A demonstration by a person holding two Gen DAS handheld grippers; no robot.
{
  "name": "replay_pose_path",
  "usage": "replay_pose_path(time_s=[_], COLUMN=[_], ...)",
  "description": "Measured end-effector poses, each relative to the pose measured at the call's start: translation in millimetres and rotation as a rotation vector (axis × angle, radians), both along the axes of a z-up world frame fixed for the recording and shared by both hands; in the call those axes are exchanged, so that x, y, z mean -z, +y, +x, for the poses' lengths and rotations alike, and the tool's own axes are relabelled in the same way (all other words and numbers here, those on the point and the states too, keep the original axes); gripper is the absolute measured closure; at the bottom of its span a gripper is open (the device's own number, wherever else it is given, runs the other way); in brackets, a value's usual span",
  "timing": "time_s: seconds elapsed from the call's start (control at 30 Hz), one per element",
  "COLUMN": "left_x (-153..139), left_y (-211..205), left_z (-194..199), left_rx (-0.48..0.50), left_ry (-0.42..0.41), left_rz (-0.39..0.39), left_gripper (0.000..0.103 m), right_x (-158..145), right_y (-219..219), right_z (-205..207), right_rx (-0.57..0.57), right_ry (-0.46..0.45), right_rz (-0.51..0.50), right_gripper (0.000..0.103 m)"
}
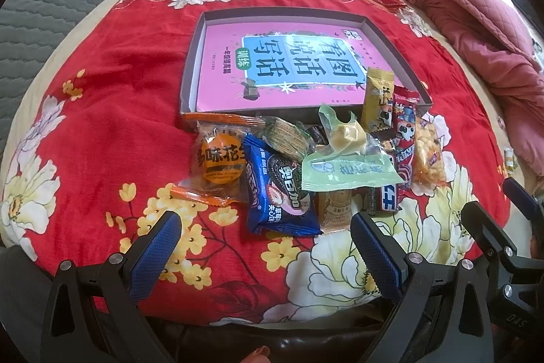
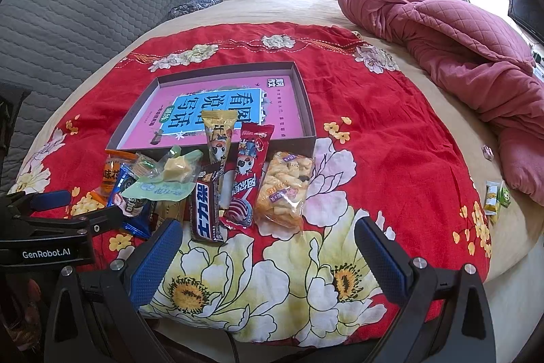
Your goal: Organize snacks
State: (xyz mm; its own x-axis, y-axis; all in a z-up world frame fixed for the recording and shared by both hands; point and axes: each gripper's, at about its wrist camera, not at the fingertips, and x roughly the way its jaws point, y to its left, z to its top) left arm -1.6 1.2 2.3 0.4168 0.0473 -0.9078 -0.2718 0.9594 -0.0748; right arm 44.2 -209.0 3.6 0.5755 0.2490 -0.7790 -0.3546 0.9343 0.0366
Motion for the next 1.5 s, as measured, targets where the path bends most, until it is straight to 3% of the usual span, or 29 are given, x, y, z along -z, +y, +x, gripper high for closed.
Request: replay_pose_path(time_s=[0.6,1.07,1.5], left_x=[1.1,12.4,21.2], left_y=[11.3,50.7,35.6], left_z=[-1.2,-7.4,-2.3], left_rx=[-0.018,-0.083,0.013], left_ry=[-0.004,0.019,0.018], left_rz=[-0.045,-0.099,-0.197], left_gripper=[0.003,0.003,0.007], right_x=[0.1,7.7,21.1], right_y=[2.4,0.4,-18.6], right_z=[1.9,7.7,23.9], right_rx=[-0.004,-0.016,0.065], right_ry=[0.004,0.028,0.068], right_rz=[0.013,0.07,0.125], right_gripper=[0.001,0.001,0.001])
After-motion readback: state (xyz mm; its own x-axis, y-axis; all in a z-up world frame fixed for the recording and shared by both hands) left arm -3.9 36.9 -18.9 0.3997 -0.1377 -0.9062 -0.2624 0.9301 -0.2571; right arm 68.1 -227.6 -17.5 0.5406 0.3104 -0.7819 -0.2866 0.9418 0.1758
